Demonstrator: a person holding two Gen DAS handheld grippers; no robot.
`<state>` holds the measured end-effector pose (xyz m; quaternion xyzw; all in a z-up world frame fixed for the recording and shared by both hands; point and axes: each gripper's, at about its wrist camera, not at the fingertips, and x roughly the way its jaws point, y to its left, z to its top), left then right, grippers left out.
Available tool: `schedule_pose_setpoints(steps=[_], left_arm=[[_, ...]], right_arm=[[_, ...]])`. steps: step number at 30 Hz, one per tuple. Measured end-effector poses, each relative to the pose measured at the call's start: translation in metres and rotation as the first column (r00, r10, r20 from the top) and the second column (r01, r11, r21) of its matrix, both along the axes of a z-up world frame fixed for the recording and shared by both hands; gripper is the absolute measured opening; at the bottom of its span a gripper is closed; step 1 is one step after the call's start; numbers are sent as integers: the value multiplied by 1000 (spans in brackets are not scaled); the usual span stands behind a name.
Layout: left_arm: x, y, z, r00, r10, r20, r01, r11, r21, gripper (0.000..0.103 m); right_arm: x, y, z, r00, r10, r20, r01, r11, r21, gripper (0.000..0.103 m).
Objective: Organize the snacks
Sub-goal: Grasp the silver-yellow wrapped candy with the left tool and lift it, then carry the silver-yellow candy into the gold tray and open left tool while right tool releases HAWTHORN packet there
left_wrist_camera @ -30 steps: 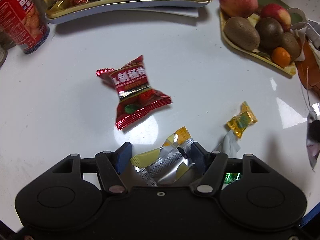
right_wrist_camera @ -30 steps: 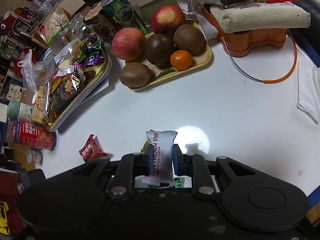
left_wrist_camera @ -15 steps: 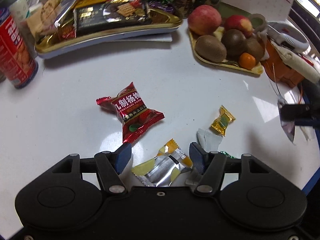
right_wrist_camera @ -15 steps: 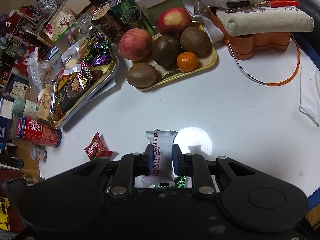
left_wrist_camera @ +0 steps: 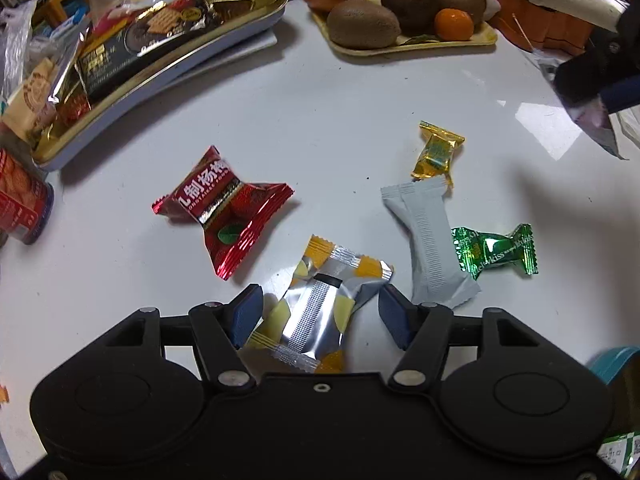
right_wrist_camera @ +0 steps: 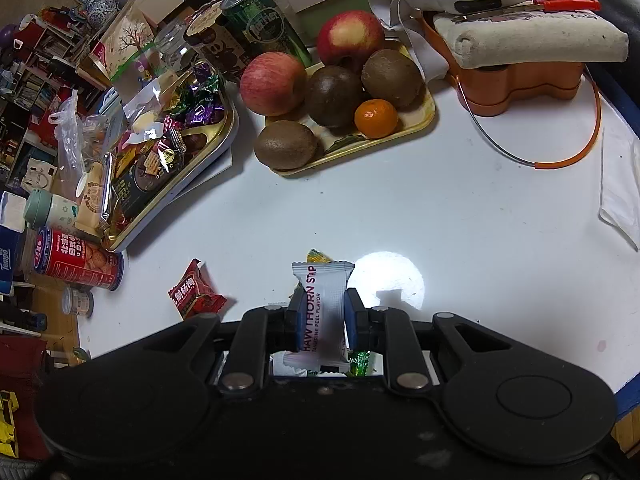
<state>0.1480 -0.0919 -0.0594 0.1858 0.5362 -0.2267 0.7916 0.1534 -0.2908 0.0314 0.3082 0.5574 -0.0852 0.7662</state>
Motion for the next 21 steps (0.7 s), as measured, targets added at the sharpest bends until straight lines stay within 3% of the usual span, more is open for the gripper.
schedule_pose_setpoints(steps=[2, 4, 10, 14, 21], left_arm=[[4, 6, -1, 998, 42, -38, -44, 998, -50, 64], [7, 10, 3, 995, 86, -44, -89, 993, -75, 45], [16, 36, 21, 952, 270, -144, -294, 935, -196, 45], [3, 49, 46, 939, 327, -110, -344, 916, -208, 45], [-53, 73, 77, 941, 338, 12, -330, 925, -191, 45]], right_arm=[[0, -1, 0, 1000, -1, 0, 1, 1000, 1, 21], [-1, -2, 0, 1000, -1, 0, 1, 1000, 0, 21], [-6, -3, 6, 1000, 0, 21, 0, 1000, -9, 21], [-11, -1, 11, 999, 7, 42, -6, 1000, -18, 21], [-30, 10, 30, 988, 71, 138, -65, 997, -47, 21]])
